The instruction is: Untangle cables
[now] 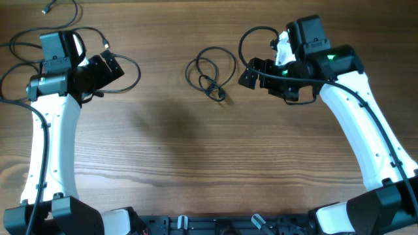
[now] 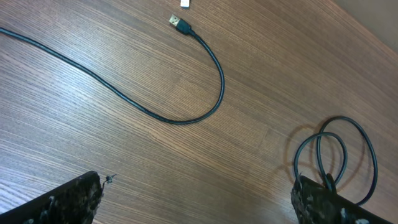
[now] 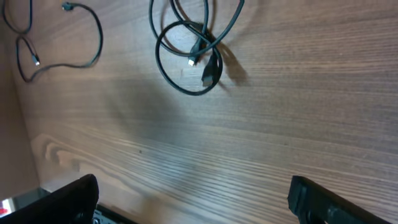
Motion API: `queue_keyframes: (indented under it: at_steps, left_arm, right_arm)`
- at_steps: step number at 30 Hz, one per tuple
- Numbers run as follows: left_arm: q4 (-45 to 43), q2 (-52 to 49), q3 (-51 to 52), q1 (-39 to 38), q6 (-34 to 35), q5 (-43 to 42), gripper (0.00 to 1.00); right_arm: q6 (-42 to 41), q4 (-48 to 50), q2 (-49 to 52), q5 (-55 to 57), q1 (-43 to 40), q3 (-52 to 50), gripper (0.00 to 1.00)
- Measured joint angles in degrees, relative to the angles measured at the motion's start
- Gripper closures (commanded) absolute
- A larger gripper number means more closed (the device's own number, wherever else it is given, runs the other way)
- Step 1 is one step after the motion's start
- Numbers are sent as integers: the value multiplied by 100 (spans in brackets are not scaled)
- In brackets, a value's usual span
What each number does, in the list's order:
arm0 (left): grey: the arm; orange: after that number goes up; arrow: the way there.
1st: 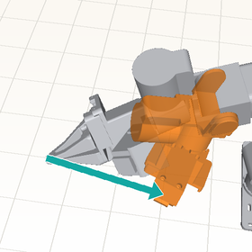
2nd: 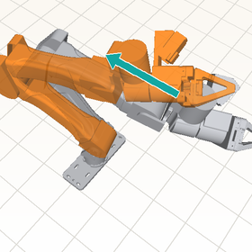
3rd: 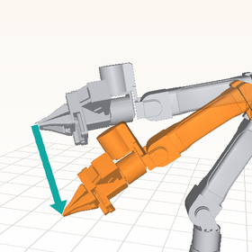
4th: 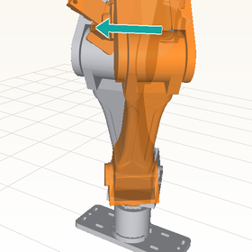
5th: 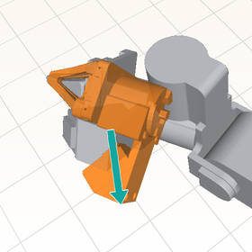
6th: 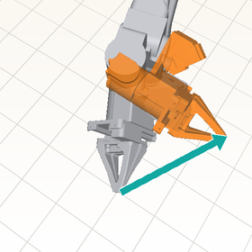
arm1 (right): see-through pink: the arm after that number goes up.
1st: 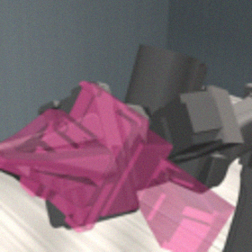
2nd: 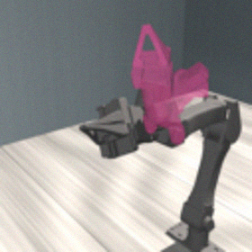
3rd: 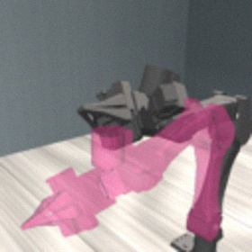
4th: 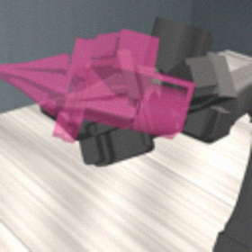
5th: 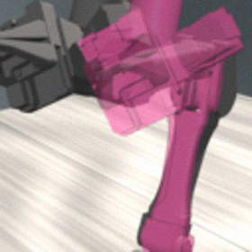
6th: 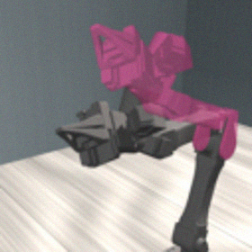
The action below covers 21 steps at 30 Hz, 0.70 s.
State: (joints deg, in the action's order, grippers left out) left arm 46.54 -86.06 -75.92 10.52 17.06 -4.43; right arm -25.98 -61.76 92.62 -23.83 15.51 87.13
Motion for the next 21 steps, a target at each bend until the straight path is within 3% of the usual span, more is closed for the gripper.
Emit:
queue_keyframes:
  at_steps: [3,6,11,14,17,21]
  left_arm:
    - [-214,0,0,2,367,-380,0]
    - [-203,-20,0,-57,1097,-1899,0]
    - [-210,-90,0,-535,1154,-2754,0]
    - [-197,-96,0,-535,1132,-2636,0]
    - [498,-160,0,-566,1217,-1661,0]
    - [1005,-420,0,-474,1290,-737,0]
  right_arm:
    - [-42,61,0,192,0,0,0]
    - [-63,240,17,514,0,0,0]
    - [468,621,590,-98,35,11,0]
    - [745,957,1362,-566,483,35,0]
    - [1012,1182,1954,-570,1115,33,0]
    - [1292,1521,2090,647,1617,37,0]
